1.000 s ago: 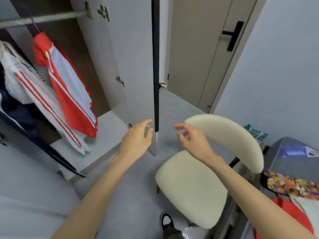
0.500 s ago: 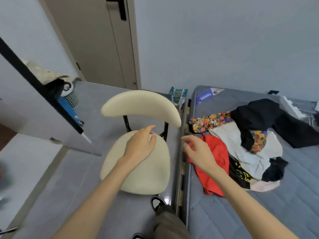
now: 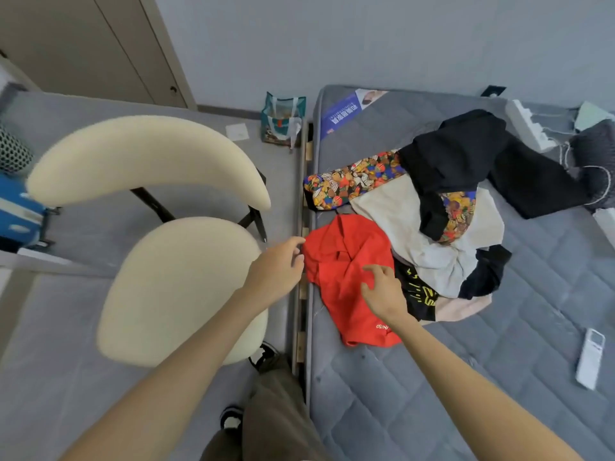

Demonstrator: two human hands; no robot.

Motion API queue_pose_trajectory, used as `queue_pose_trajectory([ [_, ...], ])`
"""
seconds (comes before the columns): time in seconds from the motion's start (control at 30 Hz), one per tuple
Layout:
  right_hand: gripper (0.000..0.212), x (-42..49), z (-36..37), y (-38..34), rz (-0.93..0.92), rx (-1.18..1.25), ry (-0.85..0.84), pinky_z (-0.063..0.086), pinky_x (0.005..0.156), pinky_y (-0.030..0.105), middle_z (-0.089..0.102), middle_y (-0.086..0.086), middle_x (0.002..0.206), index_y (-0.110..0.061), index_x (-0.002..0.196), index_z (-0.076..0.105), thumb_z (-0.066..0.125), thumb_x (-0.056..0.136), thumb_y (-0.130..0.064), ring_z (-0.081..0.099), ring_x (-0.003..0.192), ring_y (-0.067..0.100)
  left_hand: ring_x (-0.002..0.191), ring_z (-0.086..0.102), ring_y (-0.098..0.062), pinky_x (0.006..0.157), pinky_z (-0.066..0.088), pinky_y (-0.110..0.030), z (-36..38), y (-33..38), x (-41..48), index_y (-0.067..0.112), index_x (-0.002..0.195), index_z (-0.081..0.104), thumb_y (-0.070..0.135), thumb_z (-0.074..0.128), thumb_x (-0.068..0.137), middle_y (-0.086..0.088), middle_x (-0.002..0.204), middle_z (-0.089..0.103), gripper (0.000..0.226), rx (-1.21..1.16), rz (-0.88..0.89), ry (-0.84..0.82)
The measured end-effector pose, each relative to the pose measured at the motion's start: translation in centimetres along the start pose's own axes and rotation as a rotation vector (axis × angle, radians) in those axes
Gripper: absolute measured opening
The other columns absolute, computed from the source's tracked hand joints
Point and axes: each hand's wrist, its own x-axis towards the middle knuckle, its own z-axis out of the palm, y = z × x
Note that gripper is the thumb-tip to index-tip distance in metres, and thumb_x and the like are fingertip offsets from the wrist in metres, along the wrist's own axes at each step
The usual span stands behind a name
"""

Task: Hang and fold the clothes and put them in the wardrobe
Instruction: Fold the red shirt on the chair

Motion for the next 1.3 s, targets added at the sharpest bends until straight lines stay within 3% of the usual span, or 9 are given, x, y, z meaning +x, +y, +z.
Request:
queue_pose_trajectory([
  [0.33,0.063,8.6,7.8,2.7,0.014,-0.226,-0.117,0.041,0.099,0.05,0.008,0.011,0.158,-0.038,0.143,0.032,0.057,0.088,-0.02,0.036,0.127,0.044,0.119,0.052,-0.019,0.097,0.042,-0.033,8.6,-7.4,5.2,0.022,0.143,0.041,0.022,0.044,0.1,-0.002,0.135,0.053,0.044,-0.025,0.02,-0.052],
  [0.5,0.047,11.9,11.1,5.1,-0.109,-0.337,0.114,0.047,0.085,0.045,0.032,0.015,0.137,-0.026,0.132,0.049,0.058,0.087,-0.015,0.046,0.109,0.041,0.119,0.052,-0.017,0.094,0.035,-0.023,13.4,-11.0,7.7,0.021,0.143,0.042,0.021,0.044,0.1,-0.003,0.135,0.053,0.044,-0.048,0.107,-0.005],
  [0.63,0.025,13.6,12.1,7.6,-0.268,-0.251,0.275,0.041,0.076,0.039,0.048,0.013,0.119,-0.011,0.112,0.059,0.061,0.087,-0.011,0.057,0.093,0.038,0.121,0.051,-0.017,0.095,0.035,-0.022,16.4,-12.7,8.5,0.022,0.144,0.04,0.021,0.045,0.1,-0.002,0.137,0.051,0.044,-0.066,0.176,0.031],
  [0.73,0.016,13.8,12.7,9.1,-0.365,-0.103,0.389,0.032,0.068,0.032,0.057,0.005,0.103,-0.013,0.101,0.056,0.061,0.086,-0.008,0.057,0.091,0.031,0.12,0.051,-0.017,0.095,0.037,-0.025,17.4,-13.8,8.5,0.024,0.145,0.039,0.023,0.044,0.1,-0.002,0.137,0.051,0.045,-0.055,0.228,0.085],
  [0.93,0.018,11.2,11.6,6.5,-0.678,0.265,0.471,0.05,0.08,0.031,0.062,-0.01,0.097,-0.019,0.099,0.055,0.057,0.091,-0.003,0.062,0.09,0.014,0.12,0.052,-0.021,0.099,0.043,-0.035,16.0,-14.1,6.0,0.026,0.147,0.034,0.023,0.048,0.099,-0.001,0.138,0.051,0.05,-0.078,0.257,0.279],
  [1.07,0.023,7.0,9.2,2.1,-0.896,0.445,0.427,0.045,0.073,0.009,0.061,-0.029,0.095,-0.028,0.101,0.055,0.057,0.093,-0.006,0.063,0.087,-0.003,0.13,0.043,-0.02,0.106,0.037,-0.037,13.6,-13.2,2.6,0.028,0.152,0.022,0.028,0.057,0.095,-0.003,0.146,0.041,0.067,-0.088,0.278,0.348],
  [1.17,0.018,3.4,7.9,-2.0,-1.079,0.533,0.354,0.047,0.078,0.012,0.063,-0.027,0.094,-0.024,0.101,0.056,0.058,0.093,-0.007,0.065,0.087,-0.005,0.137,0.034,-0.019,0.113,0.029,-0.033,11.8,-12.5,-0.4,0.025,0.152,0.022,0.028,0.07,0.087,-0.003,0.151,0.034,0.081,-0.107,0.316,0.421],
  [1.23,0.019,1.2,7.5,-5.1,-1.141,0.601,0.278,0.048,0.08,0.019,0.064,-0.021,0.093,-0.022,0.101,0.058,0.058,0.092,-0.004,0.066,0.086,-0.002,0.134,0.038,-0.019,0.112,0.03,-0.032,10.5,-12.2,-2.6,0.016,0.147,0.036,0.023,0.074,0.084,-0.005,0.146,0.04,0.074,-0.175,0.309,0.531],
  [1.3,0.018,-1.0,7.2,-8.6,-1.216,0.671,0.211,0.047,0.077,0.015,0.064,-0.013,0.093,-0.015,0.101,0.059,0.058,0.092,0.0,0.064,0.08,-0.006,0.124,0.049,-0.017,0.104,0.039,-0.031,8.7,-12.1,-5.2,0.016,0.133,0.052,0.014,0.071,0.086,-0.004,0.132,0.055,0.051,-0.287,0.293,0.712],
])
